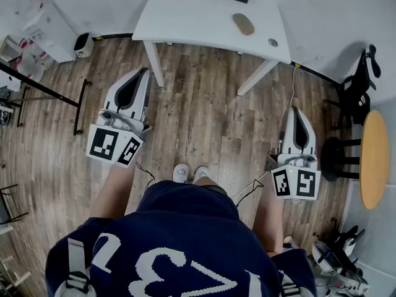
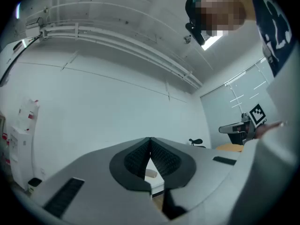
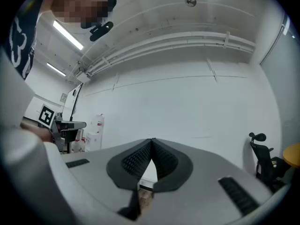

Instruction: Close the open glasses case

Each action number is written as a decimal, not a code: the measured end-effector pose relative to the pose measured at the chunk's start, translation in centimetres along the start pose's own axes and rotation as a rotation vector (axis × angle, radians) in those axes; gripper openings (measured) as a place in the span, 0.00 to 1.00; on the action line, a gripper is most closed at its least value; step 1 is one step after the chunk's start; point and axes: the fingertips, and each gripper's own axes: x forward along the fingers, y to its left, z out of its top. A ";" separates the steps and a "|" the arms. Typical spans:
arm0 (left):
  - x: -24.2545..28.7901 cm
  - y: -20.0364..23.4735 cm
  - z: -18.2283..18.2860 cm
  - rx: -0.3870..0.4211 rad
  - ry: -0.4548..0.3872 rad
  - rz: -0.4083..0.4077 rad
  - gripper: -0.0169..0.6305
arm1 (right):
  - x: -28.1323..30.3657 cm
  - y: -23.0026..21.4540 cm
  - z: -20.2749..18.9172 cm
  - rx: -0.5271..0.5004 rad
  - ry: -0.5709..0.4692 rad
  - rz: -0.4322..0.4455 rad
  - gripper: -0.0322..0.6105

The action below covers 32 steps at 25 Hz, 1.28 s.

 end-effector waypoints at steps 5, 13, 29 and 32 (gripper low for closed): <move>-0.6 -0.5 -0.1 -0.008 0.006 -0.010 0.05 | -1.0 0.6 0.2 -0.002 0.008 -0.009 0.09; -0.8 0.2 -0.4 -0.009 0.008 -0.034 0.05 | -1.5 1.9 0.9 0.032 -0.055 -0.022 0.09; 10.7 4.5 -3.6 -0.005 0.021 0.022 0.05 | 11.8 -5.1 -1.8 0.069 -0.046 0.030 0.09; 14.7 5.7 -4.2 -0.008 0.015 0.045 0.05 | 15.8 -7.6 -2.2 0.076 -0.049 0.061 0.09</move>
